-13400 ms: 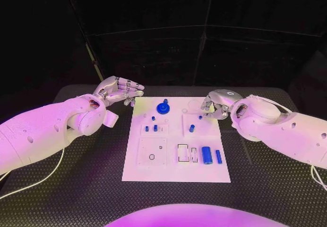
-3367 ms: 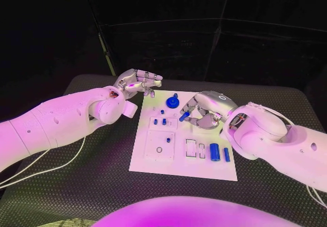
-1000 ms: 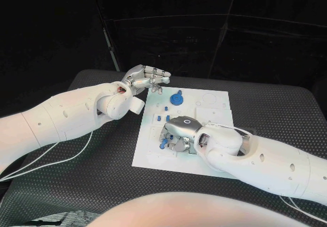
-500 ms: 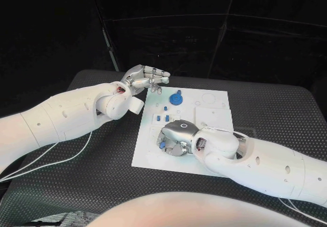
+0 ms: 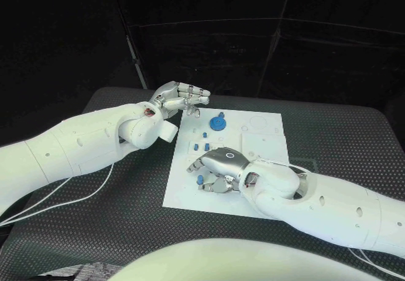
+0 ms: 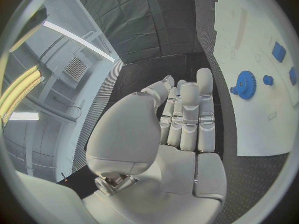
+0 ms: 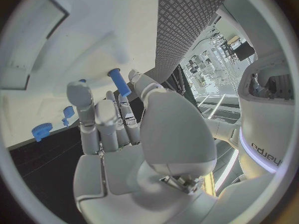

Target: Assemble the parts on the task board

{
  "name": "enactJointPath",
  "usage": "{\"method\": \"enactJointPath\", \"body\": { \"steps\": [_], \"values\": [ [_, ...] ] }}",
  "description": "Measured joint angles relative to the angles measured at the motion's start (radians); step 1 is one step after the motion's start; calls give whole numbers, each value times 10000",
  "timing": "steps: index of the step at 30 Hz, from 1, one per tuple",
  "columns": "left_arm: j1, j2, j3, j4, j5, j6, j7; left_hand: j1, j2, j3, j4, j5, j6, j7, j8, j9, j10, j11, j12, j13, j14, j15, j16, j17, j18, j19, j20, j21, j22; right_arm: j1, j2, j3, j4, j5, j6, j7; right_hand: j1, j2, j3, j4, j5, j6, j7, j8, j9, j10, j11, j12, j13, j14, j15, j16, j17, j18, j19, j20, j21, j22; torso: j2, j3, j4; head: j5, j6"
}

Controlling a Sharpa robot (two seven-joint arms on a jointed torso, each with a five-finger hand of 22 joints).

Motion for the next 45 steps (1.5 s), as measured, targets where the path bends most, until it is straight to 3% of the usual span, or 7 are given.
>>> {"method": "enactJointPath", "body": {
  "steps": [8, 12, 15, 17, 20, 31, 45],
  "values": [
    [-1, -30, -1, -2, 0, 29, -14, 0, 0, 0, 0, 0, 0, 0, 0, 1, -37, 37, 0, 8, -37, 36, 0, -12, 0, 0, 0, 0, 1, -29, -955, 42, 715, 360, -883, 508, 368, 39, -929, 123, 129, -710, -164, -33, -52, -424, 21, 782, 71, -279, -8, -168, -565, 154, -196, 22, -507, -707, -2, 0, 1, -36, 23],
    [-1, -82, -1, 3, 0, 36, -18, 0, 0, 0, 0, 0, 0, 0, 0, 1, -37, 37, 0, 8, -37, 37, 0, -12, -1, 0, 0, 0, 1, -42, -1891, 520, 1283, 948, -1128, 634, 435, 106, -1316, 330, 129, -171, 88, 9, -13, -190, -154, 1413, 169, -201, -85, -65, -409, 153, -31, -79, -408, -504, -19, -6, -1, -177, 81],
    [-2, -117, -2, 4, 0, 39, -20, 0, 0, 0, 0, 0, 0, 0, 0, 1, -36, 37, 0, 8, -37, 37, 0, -12, -2, 0, 0, 0, 1, -5, -2650, 865, 1580, 1831, -1315, 649, 154, 387, -1538, 564, 95, 907, 545, 412, 150, 1359, -344, 2328, 421, 347, -295, 597, 801, 69, 862, -199, 804, 1307, -35, -13, -18, -359, 152],
    [-2, -134, -6, 2, 0, 40, -22, 0, 0, 0, 0, 0, 0, 0, 0, 1, -37, 37, 0, 8, -37, 36, 0, -12, -1, 0, 0, 0, -2, 11, -3280, 1024, 1771, 2627, -1441, 623, 36, 500, -1597, 703, 203, 1360, 490, 619, 212, 2348, -522, 2838, 626, 609, -421, 1059, 1738, -258, 1397, -292, 1607, 2516, -52, -20, -40, -493, 203],
    [-4, -143, -11, 0, 0, 41, -24, 0, 0, 0, 0, 0, 0, 0, 0, 1, -37, 37, 0, 7, -37, 36, 0, -12, -2, 0, 0, 0, -7, 15, -4103, 1125, 1917, 3670, -1583, 454, -98, 366, -1729, 835, 427, 1681, 267, 814, 242, 3379, -802, 3570, 1074, 705, -640, 1451, 2539, -328, 1782, -519, 2217, 3398, -82, -31, -74, -703, 273],
    [-11, -139, -28, -54, 0, 43, -25, 0, 0, -28, 28, 0, 0, 0, 0, -8, -36, 37, 0, 7, -37, 36, 0, -21, -2, 0, 0, 0, -6, -179, -5376, 1210, 2397, 5176, -1591, -1224, -1040, 363, -3049, 1451, 1375, 2032, -84, 1754, 719, 4374, -1155, 9862, 8378, 691, -941, 2276, 4234, -483, 2112, -930, 3011, 4587, -171, -53, -218, -1091, 345],
    [-21, -125, -36, -72, 0, 81, -27, -37, 37, -28, 28, 0, 0, 0, 0, -6, -36, 37, 0, 16, -37, 36, 0, -21, -1, 0, 0, 0, -16, -1011, -5229, 1192, 2391, 3596, -1140, -3486, -1530, 301, -4237, 2396, 1819, 1946, -169, 2323, 1374, 4694, -1232, 11234, 10527, 690, -939, 2708, 4280, -636, 2167, -908, 3406, 5321, -244, -71, -335, -1173, 292]
  ]
}}
